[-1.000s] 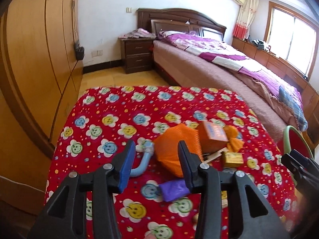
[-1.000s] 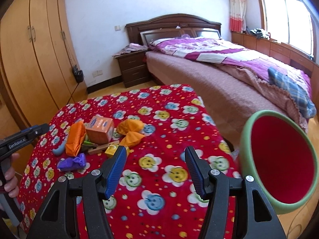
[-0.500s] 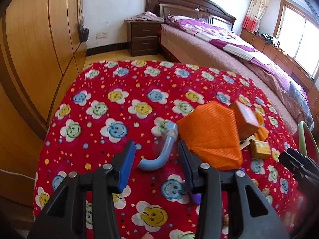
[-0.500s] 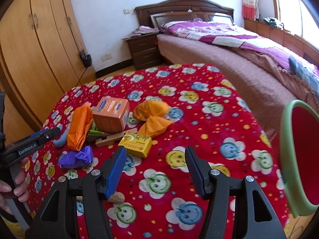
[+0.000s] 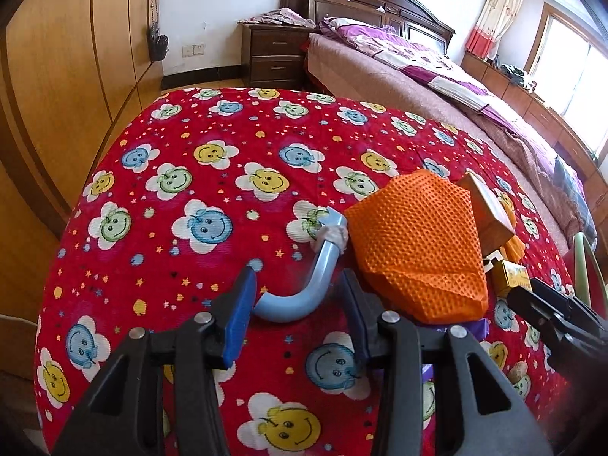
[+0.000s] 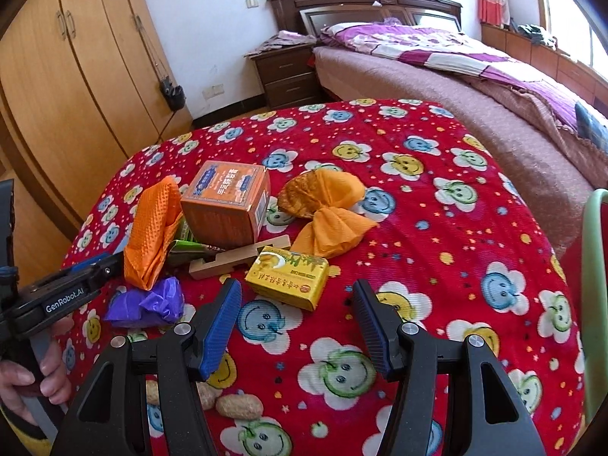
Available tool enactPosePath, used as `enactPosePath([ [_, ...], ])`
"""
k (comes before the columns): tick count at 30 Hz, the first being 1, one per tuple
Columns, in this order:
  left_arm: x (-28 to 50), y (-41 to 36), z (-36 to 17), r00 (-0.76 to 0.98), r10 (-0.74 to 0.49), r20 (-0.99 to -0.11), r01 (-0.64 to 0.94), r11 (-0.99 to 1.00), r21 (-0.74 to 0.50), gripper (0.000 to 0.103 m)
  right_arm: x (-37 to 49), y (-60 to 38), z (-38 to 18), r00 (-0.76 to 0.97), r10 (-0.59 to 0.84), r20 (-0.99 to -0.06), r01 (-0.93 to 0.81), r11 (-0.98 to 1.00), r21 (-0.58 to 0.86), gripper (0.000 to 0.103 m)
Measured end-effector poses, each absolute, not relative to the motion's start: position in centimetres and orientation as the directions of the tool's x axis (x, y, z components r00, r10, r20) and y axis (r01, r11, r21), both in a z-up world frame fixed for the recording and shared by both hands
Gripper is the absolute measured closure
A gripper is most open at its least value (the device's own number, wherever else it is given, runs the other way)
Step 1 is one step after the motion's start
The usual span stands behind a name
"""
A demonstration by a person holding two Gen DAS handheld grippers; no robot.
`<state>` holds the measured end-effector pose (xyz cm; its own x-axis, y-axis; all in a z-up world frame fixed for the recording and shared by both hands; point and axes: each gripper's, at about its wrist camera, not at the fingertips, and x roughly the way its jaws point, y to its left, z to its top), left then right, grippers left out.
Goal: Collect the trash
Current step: 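Grasp the blue plastic pipe with the left gripper while the right grasps the small yellow box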
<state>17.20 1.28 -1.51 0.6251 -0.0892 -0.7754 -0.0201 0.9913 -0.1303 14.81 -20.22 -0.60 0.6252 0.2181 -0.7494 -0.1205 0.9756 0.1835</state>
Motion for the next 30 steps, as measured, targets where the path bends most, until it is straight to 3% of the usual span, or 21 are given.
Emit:
enactPosePath([
  [7, 17.0, 0.2, -1.4, 0.639, -0.097, -0.763, 0.016, 0.993, -0.113, 0.071, 15.3, -19.7, -1.0, 0.626, 0.204, -0.753, -0.113, 0.979, 0.171, 0.042],
  [9, 16.8, 0.2, -1.3, 0.640, -0.110, -0.760, 0.025, 0.992, -0.123, 0.073, 15.1, -19.7, -1.0, 0.631, 0.167, -0.758, -0.095, 0.986, 0.138, 0.057],
  [11, 16.6, 0.1, -1.1, 0.642, -0.125, -0.756, 0.033, 0.990, -0.135, 0.077, 15.0, -20.0, -1.0, 0.631, 0.178, -0.755, -0.092, 0.984, 0.155, 0.058],
  [13, 16.3, 0.1, -0.9, 0.642, -0.143, -0.753, 0.044, 0.988, -0.150, 0.089, 14.8, -20.3, -1.0, 0.633, 0.187, -0.752, -0.088, 0.982, 0.170, 0.059],
  [30, 12.1, -0.5, 1.8, 0.687, -0.220, -0.693, 0.084, 0.971, -0.225, 0.089, 8.9, -23.3, 1.2, 0.679, 0.209, -0.704, -0.051, 0.970, 0.238, 0.059],
])
